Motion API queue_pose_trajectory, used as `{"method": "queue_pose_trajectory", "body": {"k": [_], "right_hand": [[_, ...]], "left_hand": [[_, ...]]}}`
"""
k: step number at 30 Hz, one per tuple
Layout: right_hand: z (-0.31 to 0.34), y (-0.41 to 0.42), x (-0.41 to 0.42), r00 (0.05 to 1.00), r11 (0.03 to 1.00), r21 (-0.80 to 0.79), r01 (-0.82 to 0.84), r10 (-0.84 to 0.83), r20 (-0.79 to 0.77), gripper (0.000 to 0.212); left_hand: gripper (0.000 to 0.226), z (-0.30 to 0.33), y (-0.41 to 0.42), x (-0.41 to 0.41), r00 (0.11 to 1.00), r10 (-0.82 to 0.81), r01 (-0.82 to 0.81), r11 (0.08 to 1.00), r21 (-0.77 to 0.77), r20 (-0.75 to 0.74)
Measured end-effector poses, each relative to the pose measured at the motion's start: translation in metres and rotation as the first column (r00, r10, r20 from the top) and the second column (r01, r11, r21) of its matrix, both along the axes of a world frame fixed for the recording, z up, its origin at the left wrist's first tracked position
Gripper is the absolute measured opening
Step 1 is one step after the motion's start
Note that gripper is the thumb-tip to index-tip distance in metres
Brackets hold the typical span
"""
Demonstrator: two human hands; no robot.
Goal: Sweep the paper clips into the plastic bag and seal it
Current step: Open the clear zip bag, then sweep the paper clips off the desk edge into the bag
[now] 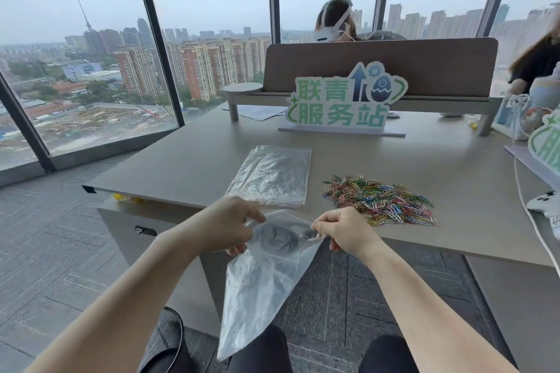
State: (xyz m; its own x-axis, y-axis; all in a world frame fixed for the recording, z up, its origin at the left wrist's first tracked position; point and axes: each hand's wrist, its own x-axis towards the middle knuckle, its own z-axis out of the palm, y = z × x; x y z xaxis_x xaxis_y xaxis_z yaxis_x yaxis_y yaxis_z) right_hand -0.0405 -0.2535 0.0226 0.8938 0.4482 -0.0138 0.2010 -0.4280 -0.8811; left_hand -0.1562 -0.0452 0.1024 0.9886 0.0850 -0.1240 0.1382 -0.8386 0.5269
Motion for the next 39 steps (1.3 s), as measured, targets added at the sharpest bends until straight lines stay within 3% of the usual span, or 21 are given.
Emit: {"method": "queue_pose_trajectory", "body": {"k": [8,17,29,39], "right_hand": [[-0.029,-0.013,0.009,0.995,0.984,-0.168,0.062,-0.049,0.081,0.018],[-0.033,-0.021,0.013,0.973,0.902,-0.408,0.140,-0.049,0.226,0.014],[-0.023,-0.051,0.028,0.901,0.911,-0.255,0.324,-0.214,0.378,0.025],[-0.036,-0.087,0.041,0.806,0.904,-0.118,0.412,-0.301,0.510,0.036]], "left_hand": [[0.061,-0.037,-0.010,0.017,0.998,-0.004,0.007,0.999,0.047,-0.055],[0.064,-0.060,-0.024,0.037,0.997,0.016,-0.012,0.999,0.047,-0.077],[0.045,-0.077,-0.058,0.062,0.972,-0.045,0.071,0.992,0.106,-0.231],[0.032,-0.104,-0.090,0.086,0.979,-0.050,0.067,0.995,0.078,-0.197]]}}
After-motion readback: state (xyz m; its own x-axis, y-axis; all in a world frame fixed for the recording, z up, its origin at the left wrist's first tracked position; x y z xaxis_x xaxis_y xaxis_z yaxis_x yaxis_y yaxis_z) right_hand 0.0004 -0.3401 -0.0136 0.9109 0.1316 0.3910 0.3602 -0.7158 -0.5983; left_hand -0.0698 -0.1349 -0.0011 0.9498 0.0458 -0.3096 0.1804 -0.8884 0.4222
